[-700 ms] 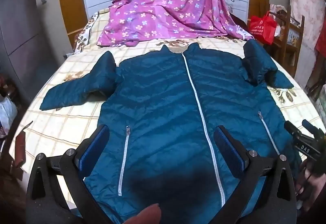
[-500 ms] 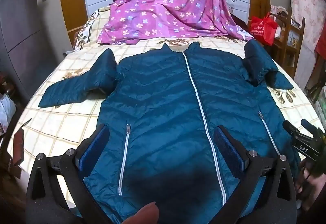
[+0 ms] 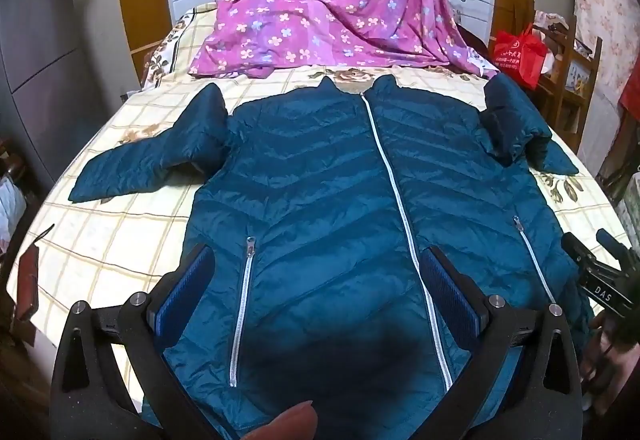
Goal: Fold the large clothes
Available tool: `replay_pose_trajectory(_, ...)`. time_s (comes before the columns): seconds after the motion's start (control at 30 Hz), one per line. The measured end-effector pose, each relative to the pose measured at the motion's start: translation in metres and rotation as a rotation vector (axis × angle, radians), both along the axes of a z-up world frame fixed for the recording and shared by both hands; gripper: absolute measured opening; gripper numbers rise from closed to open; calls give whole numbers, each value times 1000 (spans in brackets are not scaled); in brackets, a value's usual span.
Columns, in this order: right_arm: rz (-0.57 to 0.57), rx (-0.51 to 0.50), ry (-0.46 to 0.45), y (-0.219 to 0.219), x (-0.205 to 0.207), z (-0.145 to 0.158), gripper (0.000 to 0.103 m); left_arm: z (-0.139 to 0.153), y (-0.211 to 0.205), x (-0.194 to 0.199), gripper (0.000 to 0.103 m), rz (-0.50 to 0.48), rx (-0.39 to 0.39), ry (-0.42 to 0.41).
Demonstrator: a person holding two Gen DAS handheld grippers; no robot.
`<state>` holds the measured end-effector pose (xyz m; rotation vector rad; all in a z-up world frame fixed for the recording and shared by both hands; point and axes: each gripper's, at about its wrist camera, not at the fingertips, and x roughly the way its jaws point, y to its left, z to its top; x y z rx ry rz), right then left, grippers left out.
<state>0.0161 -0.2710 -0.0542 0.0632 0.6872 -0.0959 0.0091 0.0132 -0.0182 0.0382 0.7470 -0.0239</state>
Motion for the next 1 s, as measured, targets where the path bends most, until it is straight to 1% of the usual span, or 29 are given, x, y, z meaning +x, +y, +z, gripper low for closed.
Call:
replay_pose_trajectory(0.2, 7, -3, -6, 5, 2, 4, 103, -4, -1, 0, 103, 3, 4, -2)
replay_pose_trajectory(0.3, 10, 8, -30, 10, 2, 9, 103, -5, 2, 1, 103, 0, -1, 4)
replay_pose_trajectory(0.53, 62, -61, -31, 31, 6, 7, 103, -7, 7, 4, 103, 12, -10, 1)
replay_pose_trajectory(0.63, 74, -82, -37, 36, 5, 9, 103, -4, 8, 6, 103, -10, -32, -14)
replay_pose_trajectory(0.73, 75, -100, -45, 38, 5, 8, 103, -2, 9, 7, 103, -12, -25, -26)
replay_pose_trajectory(0.77, 76, -100, -34, 38, 7, 6, 103, -2, 11, 7, 103, -12, -32, -29)
replay_pose_trajectory(0.83, 74, -110, -19, 39, 9, 2, 103, -2, 14, 8, 103, 3, -47, -36)
replay_pose_trajectory(1.0, 70, -108, -19, 39, 11, 0, 103, -11, 23, 17, 103, 35, -37, -5)
